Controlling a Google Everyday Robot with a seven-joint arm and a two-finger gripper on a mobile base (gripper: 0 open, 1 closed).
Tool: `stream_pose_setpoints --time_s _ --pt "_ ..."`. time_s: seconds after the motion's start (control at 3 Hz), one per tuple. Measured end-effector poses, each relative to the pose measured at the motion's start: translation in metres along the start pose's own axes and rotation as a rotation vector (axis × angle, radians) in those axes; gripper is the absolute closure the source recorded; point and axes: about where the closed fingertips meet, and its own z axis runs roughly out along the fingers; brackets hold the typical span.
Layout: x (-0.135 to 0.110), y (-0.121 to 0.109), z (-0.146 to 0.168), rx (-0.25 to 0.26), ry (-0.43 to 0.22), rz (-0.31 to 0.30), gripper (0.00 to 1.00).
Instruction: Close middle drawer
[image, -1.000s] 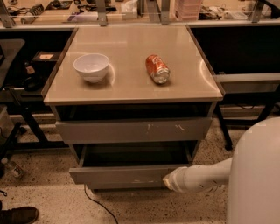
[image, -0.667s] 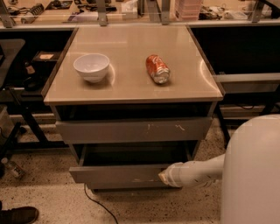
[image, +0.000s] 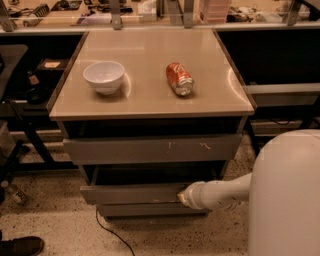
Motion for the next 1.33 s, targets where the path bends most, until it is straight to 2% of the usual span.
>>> stream_pose_setpoints --time_s 0.33,1.0,1.33 --pt "0.000 0.000 0.000 0.000 0.000 0.000 1.00" --pt "-0.031 -0.002 0.023 -0.009 -0.044 -0.019 1.00" --pt "-0.030 -0.002 0.023 -0.009 -0.044 -0.019 1.00"
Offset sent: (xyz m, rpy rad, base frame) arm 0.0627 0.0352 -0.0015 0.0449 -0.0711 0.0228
